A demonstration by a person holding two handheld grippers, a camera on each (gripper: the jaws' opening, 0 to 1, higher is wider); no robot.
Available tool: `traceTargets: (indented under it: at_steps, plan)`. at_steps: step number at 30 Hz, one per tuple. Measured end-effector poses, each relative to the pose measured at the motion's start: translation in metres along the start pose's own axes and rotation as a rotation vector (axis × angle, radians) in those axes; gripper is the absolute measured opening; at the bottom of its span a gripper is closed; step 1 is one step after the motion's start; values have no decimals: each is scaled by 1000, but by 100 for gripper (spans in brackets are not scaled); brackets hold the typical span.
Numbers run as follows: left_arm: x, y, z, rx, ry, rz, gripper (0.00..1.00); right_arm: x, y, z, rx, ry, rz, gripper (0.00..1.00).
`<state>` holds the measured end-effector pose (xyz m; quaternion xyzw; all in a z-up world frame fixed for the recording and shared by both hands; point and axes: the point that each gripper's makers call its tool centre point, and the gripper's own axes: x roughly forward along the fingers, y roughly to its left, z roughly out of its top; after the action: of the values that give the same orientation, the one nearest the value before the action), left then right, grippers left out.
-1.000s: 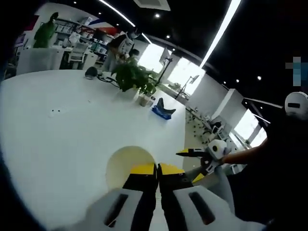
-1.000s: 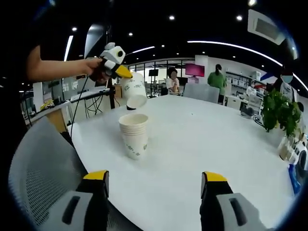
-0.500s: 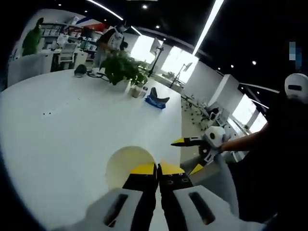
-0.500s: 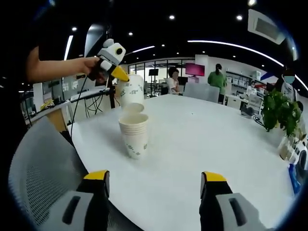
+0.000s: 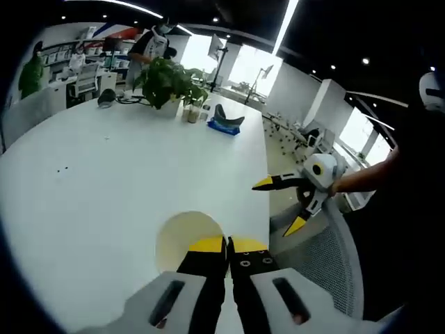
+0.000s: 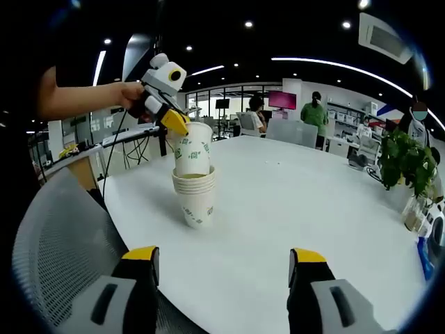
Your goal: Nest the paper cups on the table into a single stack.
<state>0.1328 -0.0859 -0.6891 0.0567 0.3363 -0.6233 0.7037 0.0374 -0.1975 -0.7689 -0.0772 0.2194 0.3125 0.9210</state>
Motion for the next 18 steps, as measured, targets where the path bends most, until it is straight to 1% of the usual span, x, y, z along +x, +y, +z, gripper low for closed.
traceTargets:
  at_steps: [5,11,14,18]
  plan:
    - [7,0,-5,38,26,6,0,0,0,1,1,-1,-1,76]
    - [14,4,-8,46,36,17,0,0,-1,0,5,-2,-4,76]
    - [19,0,-16,69,70,16,0,0,-2,-1,8,-2,-6,76]
    - [26,-4,-21,72,84,5,0,-1,-3,-2,9,-1,-6,75]
